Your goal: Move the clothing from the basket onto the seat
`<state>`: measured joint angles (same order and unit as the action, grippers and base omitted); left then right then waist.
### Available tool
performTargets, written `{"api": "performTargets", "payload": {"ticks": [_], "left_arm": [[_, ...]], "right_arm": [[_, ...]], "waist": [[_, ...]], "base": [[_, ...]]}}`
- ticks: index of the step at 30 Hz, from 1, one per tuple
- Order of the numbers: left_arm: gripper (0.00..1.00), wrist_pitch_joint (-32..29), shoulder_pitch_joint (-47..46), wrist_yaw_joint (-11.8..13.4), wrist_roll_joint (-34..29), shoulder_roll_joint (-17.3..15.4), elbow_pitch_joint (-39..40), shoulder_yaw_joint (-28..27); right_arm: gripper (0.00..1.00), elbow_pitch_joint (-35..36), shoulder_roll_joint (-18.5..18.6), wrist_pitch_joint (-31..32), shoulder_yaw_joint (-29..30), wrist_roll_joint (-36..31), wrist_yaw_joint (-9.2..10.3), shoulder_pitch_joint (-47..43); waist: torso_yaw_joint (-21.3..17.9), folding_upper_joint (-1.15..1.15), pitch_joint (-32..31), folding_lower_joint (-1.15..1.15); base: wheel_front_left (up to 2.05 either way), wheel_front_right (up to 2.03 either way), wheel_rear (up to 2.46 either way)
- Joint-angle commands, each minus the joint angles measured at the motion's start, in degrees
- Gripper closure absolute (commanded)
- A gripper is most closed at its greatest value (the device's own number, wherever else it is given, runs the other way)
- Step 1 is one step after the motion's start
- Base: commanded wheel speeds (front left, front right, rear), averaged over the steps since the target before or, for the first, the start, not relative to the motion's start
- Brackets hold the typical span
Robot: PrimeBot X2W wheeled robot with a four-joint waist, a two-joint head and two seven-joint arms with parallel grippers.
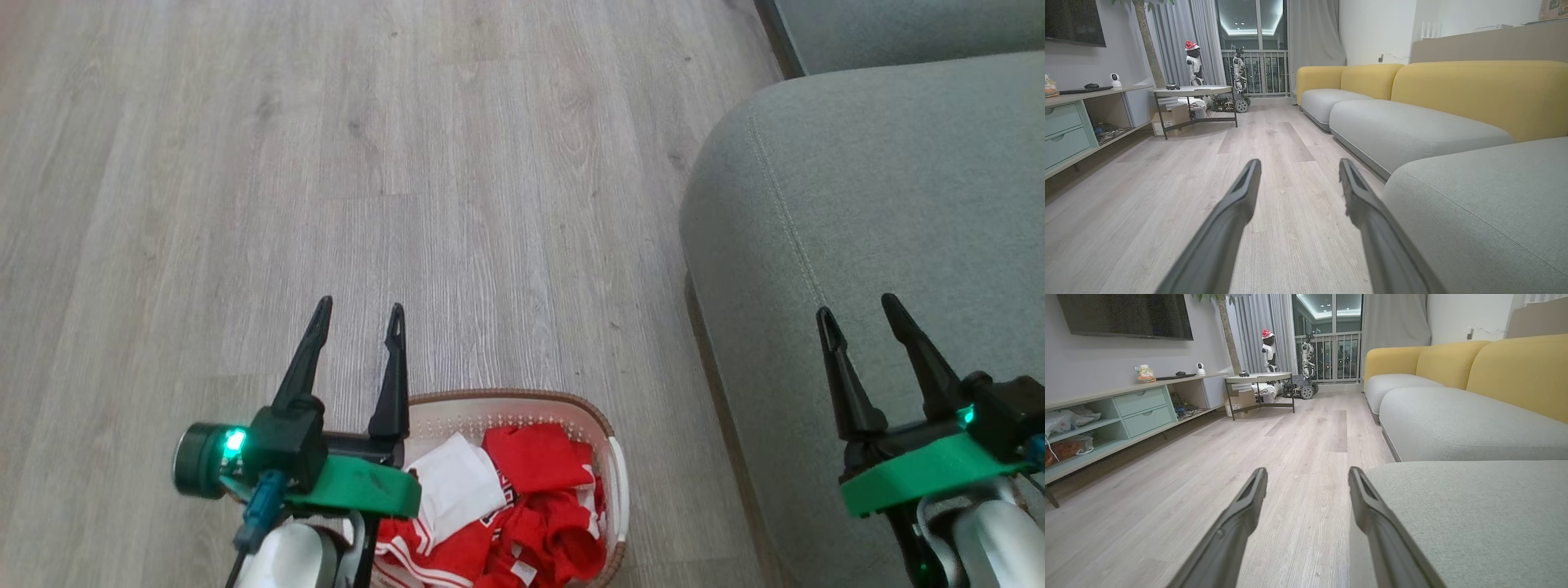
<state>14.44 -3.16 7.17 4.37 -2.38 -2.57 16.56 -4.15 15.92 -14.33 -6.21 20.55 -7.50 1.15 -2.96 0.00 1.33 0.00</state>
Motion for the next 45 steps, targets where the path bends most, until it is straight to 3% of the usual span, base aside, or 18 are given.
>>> {"api": "performTargets", "payload": {"ticks": [1,12,27,37,45], "left_arm": [[0.00,0.6,-2.7,0.5,-0.1,-0.5,1.9,-1.4],[0.00,0.6,-4.0,1.8,1.3,-0.5,0.9,0.0],[0.00,0.6,-9.0,5.3,5.0,-0.5,-4.4,4.4],[0.00,0.6,-14.0,6.3,9.5,-0.5,-15.1,7.3],[0.00,0.6,-18.8,5.1,15.7,-0.5,-28.0,8.8]], "right_arm": [[0.00,2.2,1.4,-0.7,-0.8,-0.1,0.01,2.7],[0.00,3.5,2.2,-0.7,-0.2,1.1,0.01,3.9],[0.00,7.3,5.1,-0.7,1.4,4.4,0.01,8.7],[0.00,9.7,6.5,-0.7,2.2,7.2,0.01,12.3],[0.00,11.0,7.6,-0.7,3.1,9.1,0.01,14.9]], "waist": [[-0.2,0.00,0.4,0.00],[-1.1,0.00,3.1,0.00],[-3.2,0.00,11.7,0.00],[-5.6,0.00,18.0,0.00],[-7.0,0.00,22.3,0.00]], "base": [[0.00,0.00,0.00],[0.00,0.00,0.00],[0.00,0.00,0.00],[0.00,0.00,0.00],[0.00,0.00,0.00]]}}
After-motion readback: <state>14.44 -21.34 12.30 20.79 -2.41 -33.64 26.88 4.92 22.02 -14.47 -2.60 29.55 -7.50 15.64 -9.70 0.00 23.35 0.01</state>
